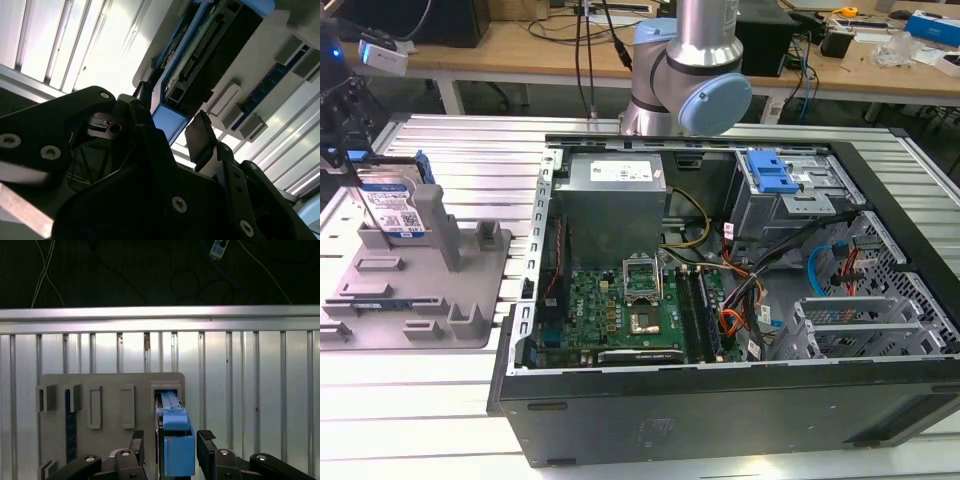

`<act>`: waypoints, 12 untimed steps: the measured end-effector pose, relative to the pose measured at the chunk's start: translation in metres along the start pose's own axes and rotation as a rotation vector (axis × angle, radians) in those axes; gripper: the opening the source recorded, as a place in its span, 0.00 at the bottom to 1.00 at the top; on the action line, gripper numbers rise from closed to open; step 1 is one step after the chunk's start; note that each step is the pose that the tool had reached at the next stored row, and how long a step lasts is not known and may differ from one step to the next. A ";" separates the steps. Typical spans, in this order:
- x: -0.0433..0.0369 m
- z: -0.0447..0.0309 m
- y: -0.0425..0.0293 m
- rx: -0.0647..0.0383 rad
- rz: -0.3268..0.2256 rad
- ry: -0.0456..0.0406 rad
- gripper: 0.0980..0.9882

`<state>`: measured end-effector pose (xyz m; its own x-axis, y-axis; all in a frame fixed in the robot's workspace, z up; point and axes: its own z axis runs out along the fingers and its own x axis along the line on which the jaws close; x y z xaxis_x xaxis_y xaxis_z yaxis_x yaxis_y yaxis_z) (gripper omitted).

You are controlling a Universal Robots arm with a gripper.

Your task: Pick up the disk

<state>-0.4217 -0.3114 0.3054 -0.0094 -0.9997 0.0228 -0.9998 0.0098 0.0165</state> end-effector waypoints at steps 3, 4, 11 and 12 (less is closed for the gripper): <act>-0.0001 0.0019 0.0000 0.000 -0.001 0.0000 0.50; -0.0001 0.0026 0.0000 0.000 -0.001 0.0000 0.50; -0.0002 0.0055 -0.0001 0.000 -0.002 0.0001 0.50; -0.0002 0.0055 -0.0001 0.000 -0.002 0.0001 0.50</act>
<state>-0.4217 -0.3113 0.2999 -0.0072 -0.9997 0.0228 -0.9998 0.0076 0.0165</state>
